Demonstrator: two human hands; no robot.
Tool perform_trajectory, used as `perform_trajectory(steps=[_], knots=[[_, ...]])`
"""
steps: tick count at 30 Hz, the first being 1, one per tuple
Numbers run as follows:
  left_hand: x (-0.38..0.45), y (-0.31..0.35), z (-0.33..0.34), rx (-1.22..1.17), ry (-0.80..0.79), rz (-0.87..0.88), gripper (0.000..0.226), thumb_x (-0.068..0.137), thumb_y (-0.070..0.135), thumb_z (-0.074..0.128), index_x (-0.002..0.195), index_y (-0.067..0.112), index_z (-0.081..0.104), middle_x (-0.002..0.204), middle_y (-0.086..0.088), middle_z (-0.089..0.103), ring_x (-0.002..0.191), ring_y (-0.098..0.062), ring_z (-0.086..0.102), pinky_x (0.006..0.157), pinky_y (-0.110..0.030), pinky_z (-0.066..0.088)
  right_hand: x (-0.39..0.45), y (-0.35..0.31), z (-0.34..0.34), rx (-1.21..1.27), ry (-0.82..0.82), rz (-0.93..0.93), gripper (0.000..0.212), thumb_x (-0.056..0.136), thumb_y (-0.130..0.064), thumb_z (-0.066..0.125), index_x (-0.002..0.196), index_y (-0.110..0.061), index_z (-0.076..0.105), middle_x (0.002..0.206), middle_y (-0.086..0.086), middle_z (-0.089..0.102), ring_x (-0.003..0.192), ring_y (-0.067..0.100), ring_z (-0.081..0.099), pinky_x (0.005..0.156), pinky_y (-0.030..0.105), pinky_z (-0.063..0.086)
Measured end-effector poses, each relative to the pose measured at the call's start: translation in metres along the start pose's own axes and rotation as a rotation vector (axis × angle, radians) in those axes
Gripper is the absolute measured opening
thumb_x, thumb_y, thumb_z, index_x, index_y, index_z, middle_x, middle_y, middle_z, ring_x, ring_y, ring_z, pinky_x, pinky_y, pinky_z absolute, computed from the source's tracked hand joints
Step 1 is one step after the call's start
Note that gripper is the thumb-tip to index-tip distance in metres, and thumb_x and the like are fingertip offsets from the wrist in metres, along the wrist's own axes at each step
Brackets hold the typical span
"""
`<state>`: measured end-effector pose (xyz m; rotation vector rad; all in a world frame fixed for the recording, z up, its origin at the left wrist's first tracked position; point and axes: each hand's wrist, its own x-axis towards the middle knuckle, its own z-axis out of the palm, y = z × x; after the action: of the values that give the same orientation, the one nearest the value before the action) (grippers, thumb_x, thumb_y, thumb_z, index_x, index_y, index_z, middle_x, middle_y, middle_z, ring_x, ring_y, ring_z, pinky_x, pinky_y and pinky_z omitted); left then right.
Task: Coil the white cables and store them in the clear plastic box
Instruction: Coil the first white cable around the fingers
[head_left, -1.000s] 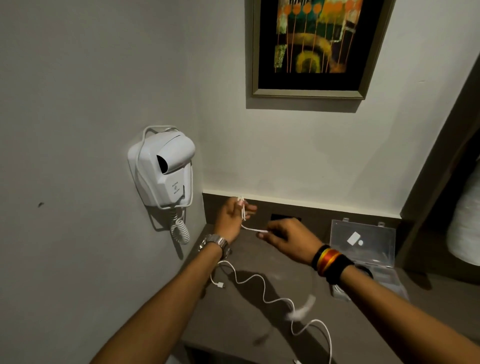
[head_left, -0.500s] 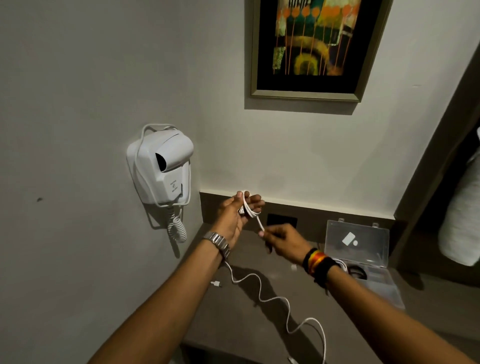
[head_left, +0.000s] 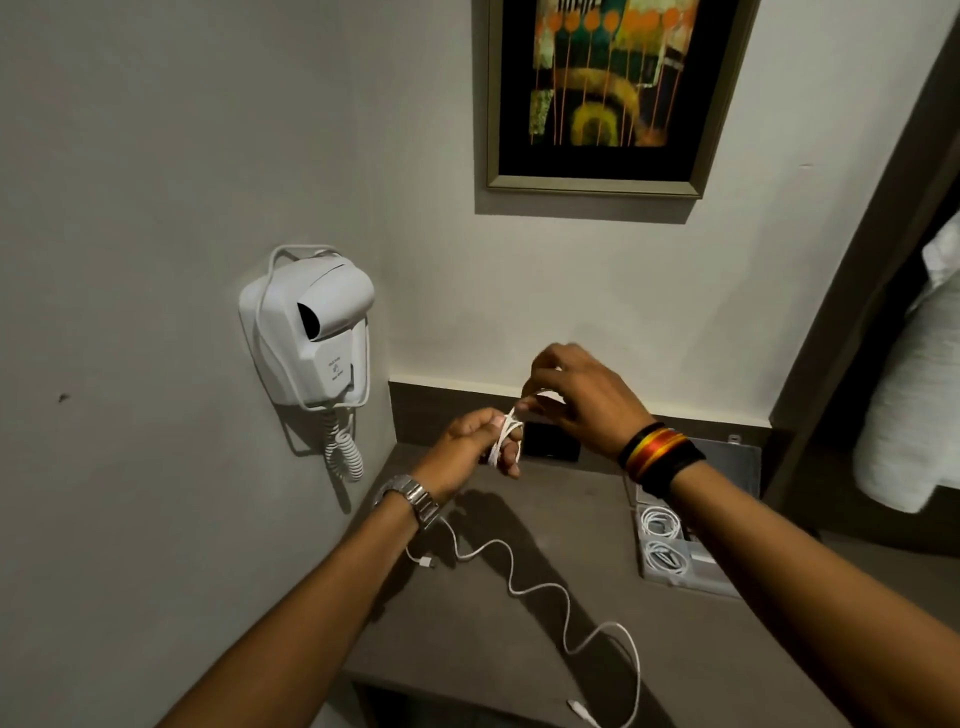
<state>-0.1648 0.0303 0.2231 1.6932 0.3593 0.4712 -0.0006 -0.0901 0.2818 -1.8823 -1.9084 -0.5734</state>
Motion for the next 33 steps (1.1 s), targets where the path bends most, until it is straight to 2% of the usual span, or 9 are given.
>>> perform_trajectory(steps=[3,6,10,12,14,18,23,28,33], knots=[[-0.002,0.006,0.003,-0.251,-0.085,-0.029,0.032,0.107,0.018,0.033,0.107,-0.001,0.059,0.075,-0.006,0.056,0.065,-0.016,0.058,0.072,-0.031,0.054,0.004,0.009,0.009,-0.243,0.077,-0.069,0.013,0.086,-0.029,0.078,0.093,-0.018,0.076,0.088,0.006,0.061,0.076,0.024,0.055,0.061,0.031,0.037],[-0.005,0.01,0.003,-0.408,-0.115,-0.023,0.023,0.106,0.013,0.035,0.1,0.003,0.055,0.074,-0.004,0.048,0.064,-0.015,0.052,0.069,-0.03,0.052,-0.001,0.005,0.021,-0.161,0.102,-0.004,0.015,0.096,-0.031,0.067,0.101,-0.019,0.074,0.081,0.003,0.069,0.065,0.025,0.063,0.052,0.03,0.041],[-0.006,0.014,0.002,-0.521,-0.101,-0.008,0.022,0.106,0.012,0.034,0.099,0.001,0.052,0.072,-0.006,0.046,0.063,-0.015,0.051,0.069,-0.029,0.053,-0.007,-0.011,0.035,0.584,0.137,0.448,0.024,0.097,-0.031,0.064,0.114,-0.019,0.076,0.102,-0.003,0.08,0.092,0.012,0.075,0.084,0.035,0.061],[-0.004,0.011,0.0,-0.547,-0.081,-0.009,0.023,0.105,0.012,0.035,0.098,0.002,0.054,0.073,-0.007,0.047,0.065,-0.016,0.051,0.069,-0.028,0.054,-0.008,-0.015,0.037,1.02,0.095,0.62,0.023,0.095,-0.023,0.068,0.115,-0.017,0.077,0.106,0.004,0.08,0.101,0.021,0.076,0.094,0.051,0.059],[-0.002,0.008,-0.002,-0.582,-0.06,-0.015,0.021,0.104,0.011,0.037,0.1,0.002,0.056,0.074,-0.008,0.048,0.066,-0.016,0.052,0.068,-0.027,0.054,-0.011,-0.015,0.035,1.229,0.014,0.699,0.025,0.091,-0.023,0.071,0.115,-0.018,0.076,0.108,0.01,0.079,0.104,0.033,0.074,0.097,0.062,0.054],[0.001,0.007,-0.003,-0.605,-0.048,-0.021,0.021,0.105,0.01,0.037,0.105,0.001,0.056,0.077,-0.006,0.064,0.069,-0.013,0.056,0.067,-0.028,0.056,-0.019,-0.012,0.037,1.348,-0.042,0.73,0.036,0.085,-0.003,0.077,0.121,-0.007,0.071,0.113,0.014,0.077,0.112,0.039,0.07,0.098,0.052,0.056],[0.011,0.0,0.003,-0.275,0.055,-0.019,0.024,0.105,0.017,0.041,0.107,0.004,0.061,0.085,-0.009,0.068,0.075,-0.018,0.066,0.082,-0.033,0.054,-0.018,-0.014,0.049,1.224,0.038,0.762,0.03,0.071,-0.021,0.088,0.1,-0.024,0.081,0.101,0.014,0.079,0.104,0.047,0.071,0.093,0.073,0.049],[0.013,-0.011,0.002,0.405,0.24,0.111,0.028,0.103,0.034,0.044,0.092,0.017,0.063,0.099,-0.006,0.062,0.087,-0.015,0.059,0.074,-0.024,0.043,-0.02,-0.011,0.05,1.118,0.091,0.78,0.019,0.077,-0.007,0.084,0.085,-0.024,0.081,0.09,0.013,0.08,0.089,0.039,0.075,0.082,0.066,0.058],[0.013,-0.016,0.012,0.513,0.267,0.213,0.027,0.104,0.031,0.044,0.091,0.012,0.058,0.091,-0.006,0.059,0.077,-0.018,0.057,0.065,-0.025,0.041,-0.022,-0.011,0.054,1.073,0.113,0.828,0.019,0.077,-0.002,0.081,0.086,-0.017,0.078,0.09,0.016,0.079,0.088,0.04,0.075,0.082,0.06,0.061]])
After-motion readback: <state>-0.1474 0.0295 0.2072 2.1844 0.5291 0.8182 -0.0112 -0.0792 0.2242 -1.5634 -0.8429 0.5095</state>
